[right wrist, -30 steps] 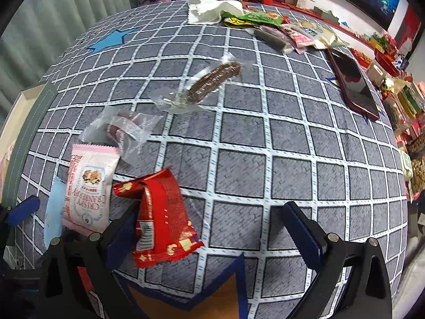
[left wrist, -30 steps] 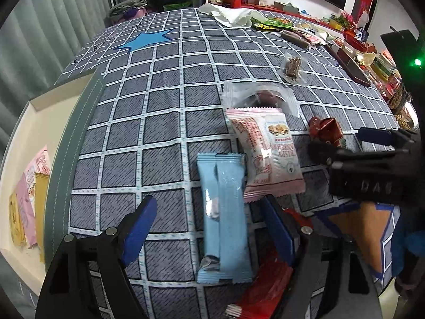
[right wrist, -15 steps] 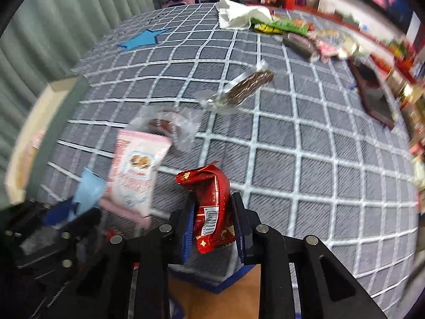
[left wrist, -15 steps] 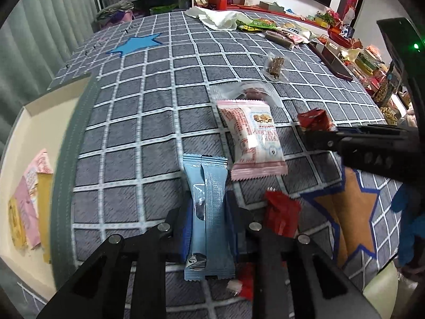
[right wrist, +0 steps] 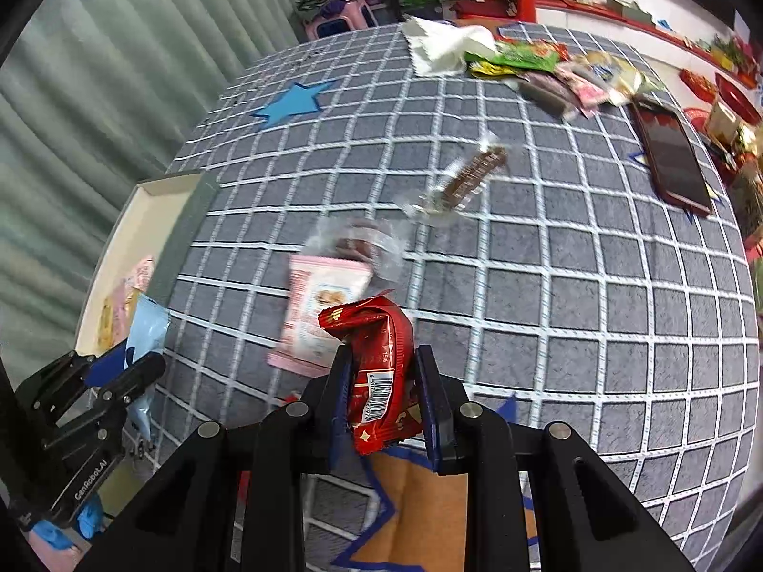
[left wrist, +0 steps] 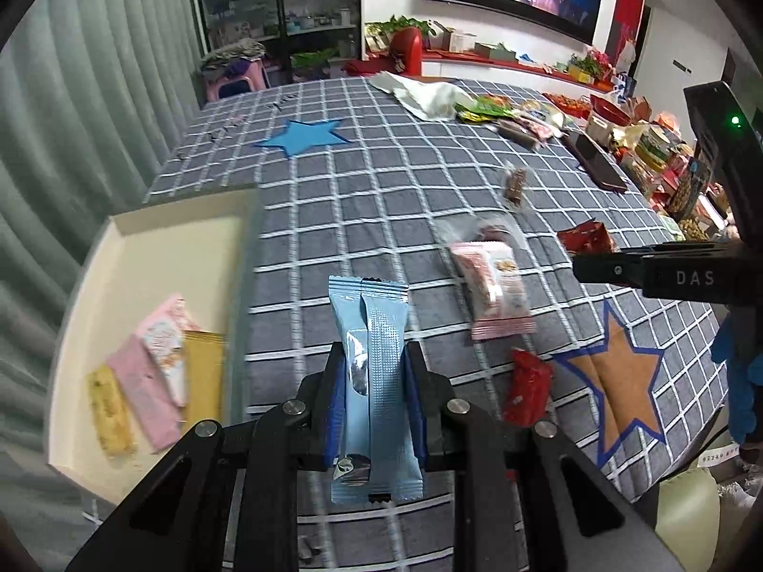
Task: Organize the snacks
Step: 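Grasp the blue bar with the left tool while the right tool grasps the red wrapper, then release the blue bar and red wrapper into the tray with both tools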
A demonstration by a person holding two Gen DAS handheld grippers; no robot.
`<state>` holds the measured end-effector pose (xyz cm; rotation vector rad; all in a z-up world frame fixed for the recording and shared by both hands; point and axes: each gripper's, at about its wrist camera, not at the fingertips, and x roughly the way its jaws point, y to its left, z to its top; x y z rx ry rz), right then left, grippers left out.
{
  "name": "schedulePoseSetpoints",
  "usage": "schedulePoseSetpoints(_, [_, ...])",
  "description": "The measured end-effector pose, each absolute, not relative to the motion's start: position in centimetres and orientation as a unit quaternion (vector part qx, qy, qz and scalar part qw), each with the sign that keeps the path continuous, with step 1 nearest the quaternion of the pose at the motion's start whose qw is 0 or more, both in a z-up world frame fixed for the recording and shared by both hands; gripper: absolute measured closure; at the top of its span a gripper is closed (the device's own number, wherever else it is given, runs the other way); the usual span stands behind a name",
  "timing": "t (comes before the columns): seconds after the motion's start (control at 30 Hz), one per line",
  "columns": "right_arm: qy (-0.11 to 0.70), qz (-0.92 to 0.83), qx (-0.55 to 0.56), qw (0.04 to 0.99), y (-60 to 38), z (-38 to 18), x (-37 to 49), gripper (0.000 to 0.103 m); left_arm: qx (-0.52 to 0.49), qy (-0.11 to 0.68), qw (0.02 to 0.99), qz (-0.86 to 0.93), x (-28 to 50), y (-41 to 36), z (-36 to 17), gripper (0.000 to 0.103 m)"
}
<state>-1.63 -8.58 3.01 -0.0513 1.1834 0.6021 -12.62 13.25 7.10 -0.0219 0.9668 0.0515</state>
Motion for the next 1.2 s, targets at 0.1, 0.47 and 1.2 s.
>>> schedulePoseSetpoints(0.1, [0.546, 0.294, -0.030, 0.784, -7.1, 3.9, -2.1, 0.076, -0.013, 0.457, 0.888, 0.038, -13.3, 14.8, 7.7, 0.078])
schedulePoseSetpoints(0.47, [0.532, 0.349, -0.073, 0.768, 0.5, 6.4, -3.9, 0.076, -0.042, 0.436, 0.894, 0.090, -15.5, 21.6, 9.0, 0.078])
schedulePoseSetpoints(1.2, [0.537, 0.418, -0.135, 0.720, 15.0, 5.6, -7.8, 0.076, -0.081, 0.438, 0.884, 0.143, -17.6, 29.1, 6.7, 0.078])
